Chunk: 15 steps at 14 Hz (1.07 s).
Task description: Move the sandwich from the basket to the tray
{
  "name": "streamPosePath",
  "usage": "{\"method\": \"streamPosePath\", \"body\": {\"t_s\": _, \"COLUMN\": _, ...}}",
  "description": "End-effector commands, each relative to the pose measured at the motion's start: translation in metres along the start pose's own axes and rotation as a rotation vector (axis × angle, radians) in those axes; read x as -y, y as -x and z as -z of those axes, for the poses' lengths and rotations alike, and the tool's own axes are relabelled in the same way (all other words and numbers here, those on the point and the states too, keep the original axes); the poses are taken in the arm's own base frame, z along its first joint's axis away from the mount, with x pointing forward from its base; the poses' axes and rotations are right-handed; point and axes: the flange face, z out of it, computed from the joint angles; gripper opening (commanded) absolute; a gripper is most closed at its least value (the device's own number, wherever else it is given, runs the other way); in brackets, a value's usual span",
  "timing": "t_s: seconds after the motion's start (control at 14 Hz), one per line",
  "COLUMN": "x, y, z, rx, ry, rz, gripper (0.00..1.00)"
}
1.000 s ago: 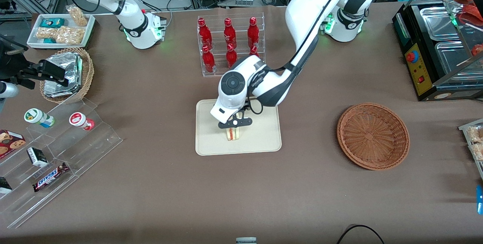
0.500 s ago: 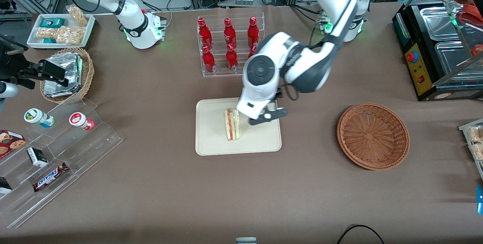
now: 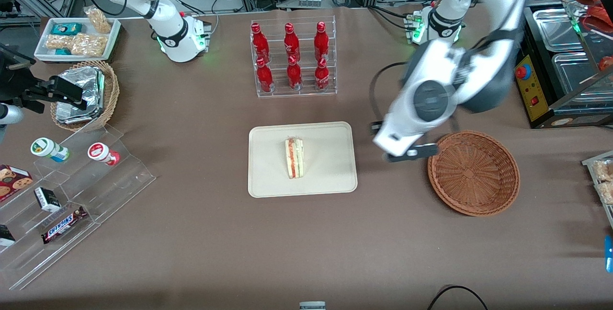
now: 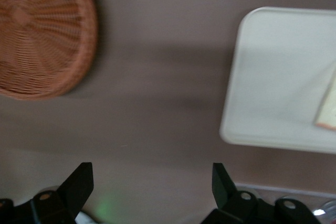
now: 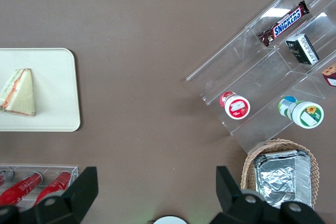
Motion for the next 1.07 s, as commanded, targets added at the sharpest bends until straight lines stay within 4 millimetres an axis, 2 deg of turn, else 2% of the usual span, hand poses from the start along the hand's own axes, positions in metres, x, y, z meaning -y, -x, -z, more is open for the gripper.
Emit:
{"method": "streamPosePath", "body": {"t_s": 0.0, "x": 0.079, "y": 0.028, "z": 0.036, "rx": -0.003, "ry": -0.021, "rz": -0.103, "gripper": 1.00}}
{"method": "streamPosePath", "body": {"t_s": 0.29, "x": 0.187, "y": 0.040, "z": 0.090, "rx": -0.059, "ry": 0.039, "rz": -0.182, "gripper": 1.00}}
{"method": "streamPosePath", "body": {"t_s": 0.43, "x": 0.213, "y": 0.043, "z": 0.117, "rx": -0.096, "ry": 0.053, "rz": -0.189, "gripper": 1.00}}
{"method": "streamPosePath", "body": {"t_s": 0.57, "x": 0.223, "y": 0.048, "z": 0.140, "rx": -0.152, "ry": 0.054, "rz": -0.160, "gripper": 1.00}}
{"method": "streamPosePath", "body": {"t_s": 0.71, "x": 0.244, "y": 0.054, "z": 0.157, "rx": -0.190, "ry": 0.064, "rz": -0.123, "gripper": 1.00}}
{"method": "streamPosePath", "body": {"t_s": 1.0, "x": 0.254, "y": 0.057, "z": 0.161, "rx": -0.202, "ry": 0.064, "rz": -0.106, "gripper": 1.00}}
